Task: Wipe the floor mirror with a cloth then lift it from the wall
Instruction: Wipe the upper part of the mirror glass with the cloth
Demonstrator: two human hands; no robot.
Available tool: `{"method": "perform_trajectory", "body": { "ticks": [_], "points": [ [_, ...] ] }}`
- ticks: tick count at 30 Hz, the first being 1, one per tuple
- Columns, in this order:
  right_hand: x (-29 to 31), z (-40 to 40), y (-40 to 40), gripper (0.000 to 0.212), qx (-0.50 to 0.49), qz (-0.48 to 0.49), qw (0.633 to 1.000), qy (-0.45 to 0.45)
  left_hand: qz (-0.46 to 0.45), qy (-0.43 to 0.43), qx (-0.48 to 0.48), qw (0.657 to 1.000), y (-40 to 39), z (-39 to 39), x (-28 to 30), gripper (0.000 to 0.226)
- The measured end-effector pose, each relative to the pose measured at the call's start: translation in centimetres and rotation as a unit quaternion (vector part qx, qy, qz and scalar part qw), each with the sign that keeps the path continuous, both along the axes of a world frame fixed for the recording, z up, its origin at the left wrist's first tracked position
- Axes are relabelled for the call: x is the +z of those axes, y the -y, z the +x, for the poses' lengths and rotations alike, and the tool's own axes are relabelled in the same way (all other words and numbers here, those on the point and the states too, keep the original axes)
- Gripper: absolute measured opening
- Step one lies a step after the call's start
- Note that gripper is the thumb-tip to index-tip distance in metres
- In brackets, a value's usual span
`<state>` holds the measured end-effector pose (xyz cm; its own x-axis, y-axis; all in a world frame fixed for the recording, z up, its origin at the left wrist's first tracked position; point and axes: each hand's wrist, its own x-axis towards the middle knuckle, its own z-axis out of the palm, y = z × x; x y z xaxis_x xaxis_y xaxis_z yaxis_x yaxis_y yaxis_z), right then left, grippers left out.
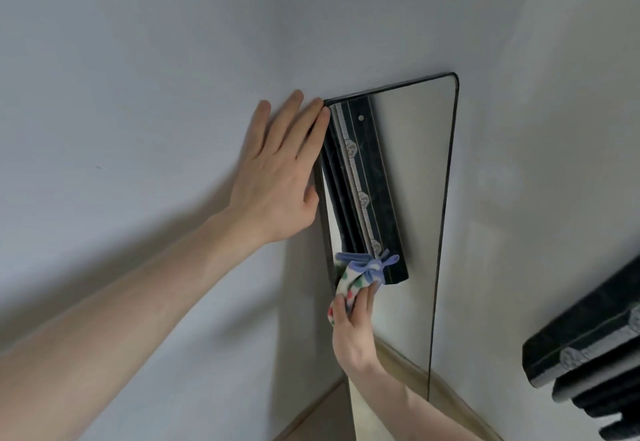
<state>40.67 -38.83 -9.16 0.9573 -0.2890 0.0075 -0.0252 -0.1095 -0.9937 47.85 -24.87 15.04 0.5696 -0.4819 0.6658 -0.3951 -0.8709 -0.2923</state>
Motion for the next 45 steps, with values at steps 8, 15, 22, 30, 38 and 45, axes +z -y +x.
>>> {"method": "perform_trajectory", "body": {
  "ticks": [8, 15, 22, 30, 38, 45],
  "points": [
    [3.7, 0.5, -3.1, 0.075, -0.006, -0.118, 0.988, 0.104, 0.008, 0.004, -0.013, 1.0, -0.3, 0.3, -0.1, 0.088],
    [-0.6, 0.2, -2.2, 0.084, -0.076, -0.159, 0.984, 0.037, 0.012, 0.0, -0.022, 1.0, -0.4, 0.4, -0.1, 0.086],
    [-6.2, -3.1, -0.1, 0.083, -0.023, -0.106, 0.988, -0.113, 0.013, -0.002, -0.027, 1.0, -0.5, 0.4, -0.1, 0.087],
    [-2.0, -0.8, -0.9, 0.093, -0.043, -0.123, 0.991, -0.004, 0.019, -0.007, -0.019, 1.0, -0.4, 0.2, 0.2, 0.09],
    [5.7, 2.8, -1.1, 0.094, -0.074, -0.178, 0.966, 0.172, 0.019, -0.003, -0.019, 1.0, -0.3, 0.3, 0.1, 0.09],
    [1.2, 0.6, -1.3, 0.077, -0.1, -0.187, 0.965, 0.154, 0.023, -0.01, -0.019, 0.999, -0.4, 0.2, 0.2, 0.091]
  ]
}}
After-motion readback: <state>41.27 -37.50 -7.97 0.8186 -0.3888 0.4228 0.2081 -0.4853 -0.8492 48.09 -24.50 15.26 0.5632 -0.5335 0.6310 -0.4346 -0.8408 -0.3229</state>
